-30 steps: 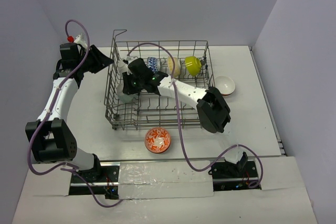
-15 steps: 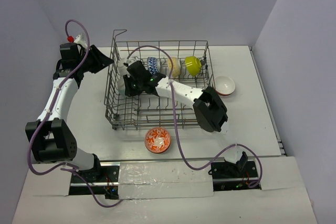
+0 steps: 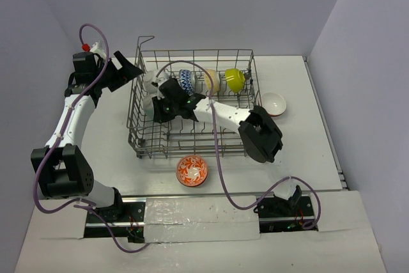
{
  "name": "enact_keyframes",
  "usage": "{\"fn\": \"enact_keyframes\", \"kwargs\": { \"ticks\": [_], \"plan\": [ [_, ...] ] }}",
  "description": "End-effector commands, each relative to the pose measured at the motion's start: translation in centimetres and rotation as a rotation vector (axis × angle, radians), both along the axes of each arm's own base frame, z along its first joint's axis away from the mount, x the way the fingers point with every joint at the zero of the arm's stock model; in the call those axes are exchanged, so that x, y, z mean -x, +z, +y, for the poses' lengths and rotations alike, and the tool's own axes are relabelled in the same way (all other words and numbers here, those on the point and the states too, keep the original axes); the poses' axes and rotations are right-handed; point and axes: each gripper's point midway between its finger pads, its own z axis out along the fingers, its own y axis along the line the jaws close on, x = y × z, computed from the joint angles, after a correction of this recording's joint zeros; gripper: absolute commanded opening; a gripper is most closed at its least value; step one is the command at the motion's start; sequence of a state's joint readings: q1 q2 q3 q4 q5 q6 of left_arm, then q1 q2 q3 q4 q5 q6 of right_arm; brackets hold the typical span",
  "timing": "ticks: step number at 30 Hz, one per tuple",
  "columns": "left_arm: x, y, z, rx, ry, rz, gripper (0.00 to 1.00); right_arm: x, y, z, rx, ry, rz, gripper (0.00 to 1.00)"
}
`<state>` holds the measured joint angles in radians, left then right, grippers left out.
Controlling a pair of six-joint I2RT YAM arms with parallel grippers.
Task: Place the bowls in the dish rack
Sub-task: Turn the bowl upside down over the dish rack, then pick up the bowl from the bowl.
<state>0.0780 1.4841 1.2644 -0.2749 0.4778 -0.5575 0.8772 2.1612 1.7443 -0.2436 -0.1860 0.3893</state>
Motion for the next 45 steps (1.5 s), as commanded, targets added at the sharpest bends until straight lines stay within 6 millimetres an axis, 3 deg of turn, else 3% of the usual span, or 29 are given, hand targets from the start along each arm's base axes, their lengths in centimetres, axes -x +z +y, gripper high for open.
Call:
{"fn": "enact_keyframes", "kwargs": {
  "ticks": [1, 7, 12, 13, 15, 16, 18, 19, 20, 22, 23, 24, 25, 26, 27, 30, 39, 40, 45],
  "plan": [
    [-0.5, 2.7, -0.3, -0.006, -0.018, -0.070, 0.99, 0.9, 7.6, 0.8, -0.156, 0.077, -0.093, 0.25],
    [-0.4, 2.8, -0.2, -0.007, -0.014, -0.073, 0.99, 1.5, 11.5, -0.5, -0.215, 0.092, -0.120, 0.24],
    [-0.3, 3.0, -0.1, -0.012, -0.008, -0.077, 0.99, 0.8, 15.8, -4.0, -0.191, 0.007, -0.233, 0.26],
    [-0.3, 3.1, -0.1, -0.013, -0.005, -0.080, 0.99, 0.6, 17.2, -5.5, -0.175, -0.020, -0.271, 0.28],
    [-0.3, 3.1, 0.0, -0.015, -0.005, -0.081, 0.99, -0.5, 17.5, -7.9, -0.119, -0.110, -0.317, 0.31],
    [-0.3, 3.2, 0.0, -0.015, -0.005, -0.082, 0.99, -0.8, 19.3, -9.9, -0.125, -0.151, -0.351, 0.31],
    [-0.2, 3.4, 0.0, -0.017, -0.005, -0.088, 0.99, -1.7, 19.2, -13.0, -0.090, -0.253, -0.375, 0.31],
    [-0.2, 3.5, 0.0, -0.018, -0.003, -0.089, 0.99, -2.1, 21.2, -15.6, -0.106, -0.325, -0.413, 0.32],
    [-0.2, 3.6, 0.0, -0.019, -0.001, -0.094, 0.99, -2.4, 20.1, -17.5, -0.078, -0.377, -0.408, 0.33],
    [-0.2, 3.6, 0.0, -0.017, 0.000, -0.094, 0.99, -2.8, 22.3, -21.9, -0.122, -0.528, -0.451, 0.34],
    [-0.1, 3.6, 0.0, -0.017, 0.000, -0.095, 0.99, -3.7, 20.6, -25.0, -0.096, -0.604, -0.432, 0.36],
    [-0.1, 3.6, 0.0, -0.015, -0.001, -0.092, 0.99, -3.4, 22.3, -27.2, -0.143, -0.671, -0.456, 0.36],
    [-0.1, 3.6, 0.0, -0.013, -0.001, -0.093, 0.99, -3.4, 22.0, -28.7, -0.139, -0.711, -0.460, 0.37],
    [-0.2, 3.6, -0.1, -0.011, -0.002, -0.094, 0.99, -3.9, 20.4, -31.3, -0.101, -0.777, -0.446, 0.38],
    [-0.2, 3.5, -0.1, -0.011, -0.002, -0.091, 0.99, -3.5, 20.8, -32.8, -0.103, -0.820, -0.462, 0.38],
    [-0.2, 3.6, 0.1, -0.016, 0.009, -0.093, 0.99, -3.5, 18.7, -36.8, -0.045, -0.930, -0.451, 0.41],
    [-0.4, 3.1, 0.3, -0.036, 0.024, -0.085, 0.99, -3.4, 14.0, -41.9, 0.044, -1.024, -0.388, 0.42],
    [-0.4, 3.1, 0.1, -0.038, 0.021, -0.084, 0.99, -3.6, 13.5, -43.2, 0.048, -1.050, -0.375, 0.42],
    [-0.4, 2.6, -0.4, -0.045, 0.010, -0.073, 0.99, -3.9, 11.2, -45.0, 0.037, -1.062, -0.303, 0.42]
  ]
}}
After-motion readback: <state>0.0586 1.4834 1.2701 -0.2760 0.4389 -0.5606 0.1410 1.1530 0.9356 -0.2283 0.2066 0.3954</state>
